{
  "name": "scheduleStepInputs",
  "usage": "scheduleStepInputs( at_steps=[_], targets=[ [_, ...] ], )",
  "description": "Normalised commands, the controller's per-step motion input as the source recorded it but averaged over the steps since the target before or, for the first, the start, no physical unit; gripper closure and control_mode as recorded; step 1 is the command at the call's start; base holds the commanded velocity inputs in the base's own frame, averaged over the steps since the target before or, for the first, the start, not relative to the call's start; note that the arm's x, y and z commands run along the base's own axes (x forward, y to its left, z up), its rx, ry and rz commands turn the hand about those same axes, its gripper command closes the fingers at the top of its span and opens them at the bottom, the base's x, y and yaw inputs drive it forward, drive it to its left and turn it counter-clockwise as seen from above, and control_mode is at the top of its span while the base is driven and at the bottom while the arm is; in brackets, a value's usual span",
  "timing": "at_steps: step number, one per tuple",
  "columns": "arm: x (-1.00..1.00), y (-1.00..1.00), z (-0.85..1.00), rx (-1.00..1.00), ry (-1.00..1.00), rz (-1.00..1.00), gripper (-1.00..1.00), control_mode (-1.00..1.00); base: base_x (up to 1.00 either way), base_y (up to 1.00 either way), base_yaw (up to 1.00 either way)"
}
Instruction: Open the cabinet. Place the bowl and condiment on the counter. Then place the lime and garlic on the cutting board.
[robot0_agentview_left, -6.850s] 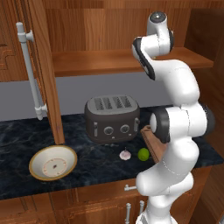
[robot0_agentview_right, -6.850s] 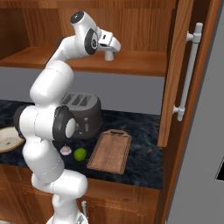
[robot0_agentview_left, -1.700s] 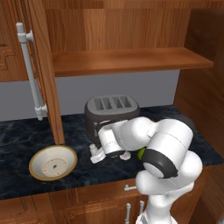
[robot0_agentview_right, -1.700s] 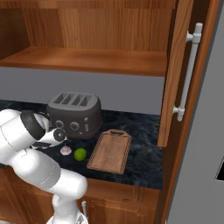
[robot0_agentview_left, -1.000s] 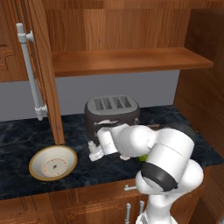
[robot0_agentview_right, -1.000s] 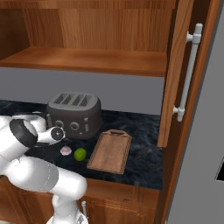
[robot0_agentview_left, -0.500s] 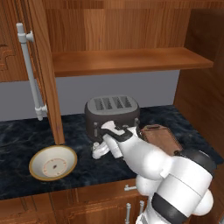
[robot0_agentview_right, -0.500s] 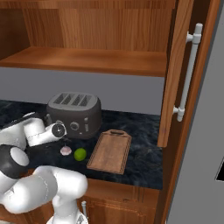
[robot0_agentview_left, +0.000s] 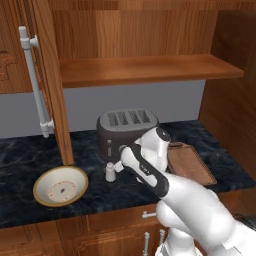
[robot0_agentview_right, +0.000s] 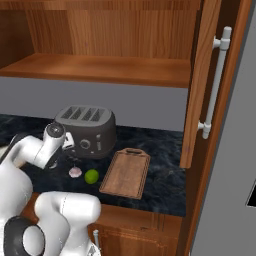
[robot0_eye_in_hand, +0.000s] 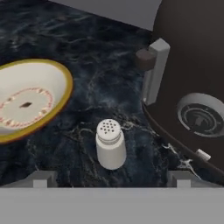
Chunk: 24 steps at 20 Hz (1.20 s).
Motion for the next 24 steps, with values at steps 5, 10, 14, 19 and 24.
scheduleStepInputs(
  at_steps=[5,10,14,19,24],
  targets=[
    [-0.37,-0.81,0.26,-0.14,0.17,-0.16,-1.0,-1.0,0.0,0.0,0.0],
    [-0.03,-0.44,-0.08,-0.18,0.25,-0.28,-1.0,-1.0,0.0,0.0,0.0],
    [0.12,-0.13,-0.18,-0.1,0.22,-0.12,-1.0,-1.0,0.0,0.0,0.0],
    [0.26,-0.14,-0.36,-0.05,0.21,-0.02,-1.0,-1.0,0.0,0.0,0.0],
    [0.09,-0.13,-0.33,0.0,0.11,0.0,-1.0,-1.0,0.0,0.0,0.0]
  ],
)
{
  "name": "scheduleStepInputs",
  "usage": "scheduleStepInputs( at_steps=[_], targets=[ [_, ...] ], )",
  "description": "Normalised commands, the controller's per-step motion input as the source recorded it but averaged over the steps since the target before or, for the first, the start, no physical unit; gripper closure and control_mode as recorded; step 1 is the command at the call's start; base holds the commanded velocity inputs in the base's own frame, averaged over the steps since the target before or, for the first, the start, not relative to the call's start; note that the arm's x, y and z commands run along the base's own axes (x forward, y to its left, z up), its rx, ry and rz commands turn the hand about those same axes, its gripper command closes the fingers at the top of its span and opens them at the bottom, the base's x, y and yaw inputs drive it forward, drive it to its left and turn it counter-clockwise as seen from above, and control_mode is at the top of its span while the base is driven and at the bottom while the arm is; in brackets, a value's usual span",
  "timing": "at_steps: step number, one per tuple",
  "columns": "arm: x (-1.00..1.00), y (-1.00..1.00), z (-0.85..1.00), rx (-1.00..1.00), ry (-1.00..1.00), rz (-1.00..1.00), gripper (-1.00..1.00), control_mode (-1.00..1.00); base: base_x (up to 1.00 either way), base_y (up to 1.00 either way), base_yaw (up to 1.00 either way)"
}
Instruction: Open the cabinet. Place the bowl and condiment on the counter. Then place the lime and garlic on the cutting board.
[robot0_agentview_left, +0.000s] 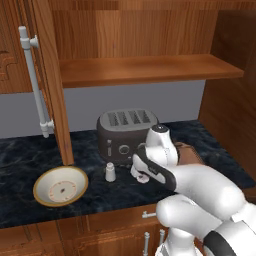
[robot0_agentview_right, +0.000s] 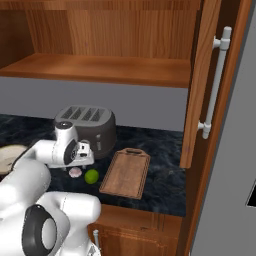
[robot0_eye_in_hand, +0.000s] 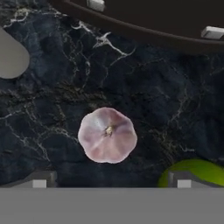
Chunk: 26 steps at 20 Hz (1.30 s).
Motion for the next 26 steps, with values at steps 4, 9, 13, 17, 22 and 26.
scheduleStepInputs(
  at_steps=[4,9,13,17,22,26],
  targets=[
    [0.16,0.11,-0.11,0.0,0.01,0.0,-1.0,-1.0,0.0,0.0,0.0],
    [0.03,0.05,-0.27,-0.01,0.0,0.0,-1.0,-1.0,0.0,0.0,0.0],
    [0.01,-0.01,-0.41,0.0,0.03,0.0,-1.0,-1.0,0.0,0.0,0.0],
    [0.1,0.0,-0.29,0.0,0.03,0.0,-1.0,-1.0,0.0,0.0,0.0],
    [0.04,-0.01,-0.08,0.0,0.0,0.0,1.0,-1.0,0.0,0.0,0.0],
    [0.0,-0.09,0.17,0.0,0.0,0.0,1.0,-1.0,0.0,0.0,0.0]
  ],
)
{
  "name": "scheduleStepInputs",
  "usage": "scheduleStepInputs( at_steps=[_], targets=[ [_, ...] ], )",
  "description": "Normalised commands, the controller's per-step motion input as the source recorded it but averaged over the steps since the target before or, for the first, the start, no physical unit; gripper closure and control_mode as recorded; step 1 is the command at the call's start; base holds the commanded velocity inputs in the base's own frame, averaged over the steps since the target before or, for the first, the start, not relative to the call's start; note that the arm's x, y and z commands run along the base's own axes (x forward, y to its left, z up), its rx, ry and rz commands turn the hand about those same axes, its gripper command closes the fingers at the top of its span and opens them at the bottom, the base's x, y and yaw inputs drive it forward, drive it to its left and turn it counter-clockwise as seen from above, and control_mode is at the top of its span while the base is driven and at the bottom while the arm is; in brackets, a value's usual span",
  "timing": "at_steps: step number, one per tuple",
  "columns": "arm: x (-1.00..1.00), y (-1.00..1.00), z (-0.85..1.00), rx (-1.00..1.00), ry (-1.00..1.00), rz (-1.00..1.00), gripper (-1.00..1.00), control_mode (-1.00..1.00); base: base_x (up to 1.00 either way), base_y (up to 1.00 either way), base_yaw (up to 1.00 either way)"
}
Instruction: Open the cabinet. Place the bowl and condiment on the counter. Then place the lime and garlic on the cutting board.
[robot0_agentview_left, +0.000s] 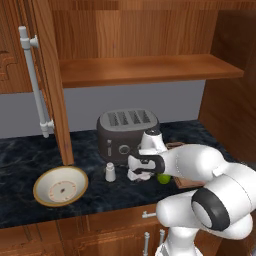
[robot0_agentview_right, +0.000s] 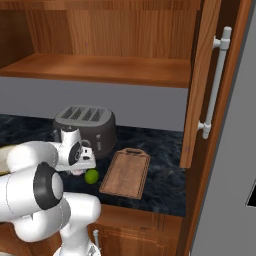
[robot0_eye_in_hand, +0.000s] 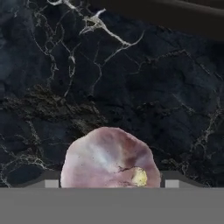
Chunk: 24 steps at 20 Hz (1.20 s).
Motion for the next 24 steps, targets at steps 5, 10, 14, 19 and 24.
scheduleStepInputs(
  at_steps=[5,10,14,19,24],
  targets=[
    [-0.11,-0.49,0.85,0.0,0.0,0.0,1.0,-1.0,0.0,0.0,0.0],
    [0.0,-0.88,0.52,0.0,0.01,-0.06,1.0,-1.0,0.0,0.0,0.0],
    [0.14,-1.0,0.04,0.0,0.08,-0.13,1.0,-1.0,0.0,0.0,0.0],
    [0.4,-0.97,-0.04,0.09,0.03,-0.08,1.0,-1.0,0.0,0.0,0.0],
    [0.38,-0.28,-0.02,0.05,0.01,0.0,1.0,-1.0,0.0,0.0,0.0]
  ],
)
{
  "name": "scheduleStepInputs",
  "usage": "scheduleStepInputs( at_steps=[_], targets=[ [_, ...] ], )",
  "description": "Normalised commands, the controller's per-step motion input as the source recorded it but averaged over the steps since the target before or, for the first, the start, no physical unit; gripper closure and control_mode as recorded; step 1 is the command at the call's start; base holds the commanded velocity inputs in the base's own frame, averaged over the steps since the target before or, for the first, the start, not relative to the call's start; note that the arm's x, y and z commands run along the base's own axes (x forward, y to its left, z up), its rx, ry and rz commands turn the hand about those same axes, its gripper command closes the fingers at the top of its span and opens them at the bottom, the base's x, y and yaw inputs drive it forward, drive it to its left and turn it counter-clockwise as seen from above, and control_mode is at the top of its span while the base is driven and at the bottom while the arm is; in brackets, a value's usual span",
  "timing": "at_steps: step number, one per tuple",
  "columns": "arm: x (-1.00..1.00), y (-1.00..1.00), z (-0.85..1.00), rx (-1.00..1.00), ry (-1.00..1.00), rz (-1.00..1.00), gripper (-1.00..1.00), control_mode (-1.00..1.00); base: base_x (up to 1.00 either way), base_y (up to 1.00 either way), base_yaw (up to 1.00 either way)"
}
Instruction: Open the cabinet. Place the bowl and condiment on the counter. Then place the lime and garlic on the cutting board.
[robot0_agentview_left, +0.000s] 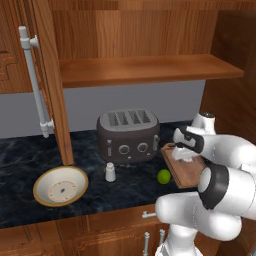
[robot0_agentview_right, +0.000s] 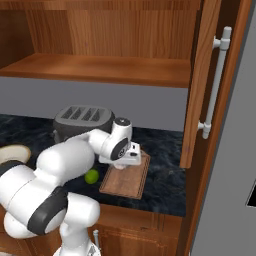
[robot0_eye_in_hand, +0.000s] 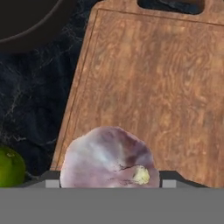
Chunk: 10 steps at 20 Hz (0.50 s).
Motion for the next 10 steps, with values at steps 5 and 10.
scheduleStepInputs(
  at_steps=[5,10],
  targets=[
    [0.3,-0.03,-0.17,0.0,0.0,0.0,1.0,-1.0,0.0,0.0,0.0],
    [0.29,-0.1,-0.23,0.0,0.0,0.01,1.0,-1.0,0.0,0.0,0.0]
  ],
)
